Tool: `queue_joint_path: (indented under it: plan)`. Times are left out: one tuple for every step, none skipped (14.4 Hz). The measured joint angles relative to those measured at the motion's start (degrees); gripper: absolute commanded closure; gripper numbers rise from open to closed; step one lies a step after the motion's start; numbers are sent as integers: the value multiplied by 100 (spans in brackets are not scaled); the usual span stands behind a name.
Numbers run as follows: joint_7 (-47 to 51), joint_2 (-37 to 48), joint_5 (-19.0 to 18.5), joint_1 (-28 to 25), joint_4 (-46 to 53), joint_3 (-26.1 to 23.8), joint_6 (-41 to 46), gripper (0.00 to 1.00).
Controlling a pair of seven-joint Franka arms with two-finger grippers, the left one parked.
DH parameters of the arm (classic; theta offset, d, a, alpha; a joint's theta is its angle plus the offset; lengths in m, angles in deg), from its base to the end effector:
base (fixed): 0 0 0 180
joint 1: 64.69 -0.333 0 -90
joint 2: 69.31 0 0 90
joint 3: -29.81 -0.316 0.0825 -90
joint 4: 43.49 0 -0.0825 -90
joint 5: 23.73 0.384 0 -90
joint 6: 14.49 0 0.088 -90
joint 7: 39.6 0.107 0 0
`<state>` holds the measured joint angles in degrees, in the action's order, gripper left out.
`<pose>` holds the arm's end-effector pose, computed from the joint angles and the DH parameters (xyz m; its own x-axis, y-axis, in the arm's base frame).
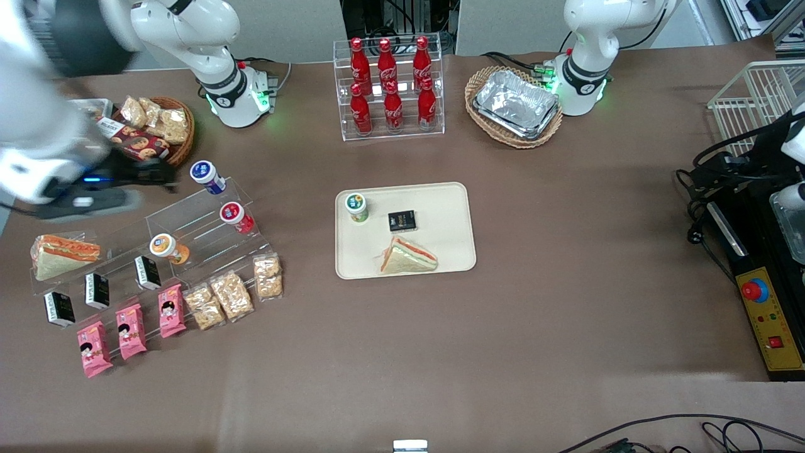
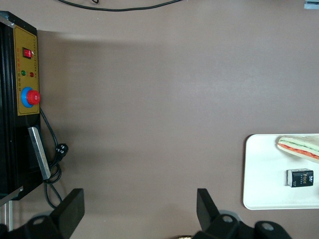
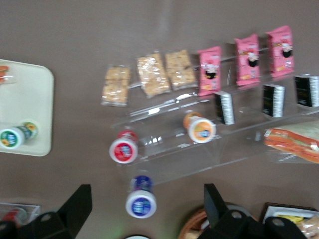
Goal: Place green gum on tray
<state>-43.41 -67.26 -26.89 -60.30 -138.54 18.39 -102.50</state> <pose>0.5340 0.0616 0.5996 0.9785 0.1848 -0.0916 0.1904 -0.9801 0.0562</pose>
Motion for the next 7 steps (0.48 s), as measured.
queue_joint_path:
  plan:
    - [-326, 37, 22, 9, 0, 316, 0, 0]
    - [-541, 44, 52, 17, 0, 562, 0, 0]
    - [-639, 35, 127, 19, -1, 721, -9, 0]
    - [-662, 18, 218, 19, -1, 811, -41, 0]
    - [-662, -8, 264, 17, -1, 860, -120, 0]
    - [-658, -51, 273, 13, -1, 906, -230, 0]
    - [-657, -104, 273, 7, -1, 970, -335, 0]
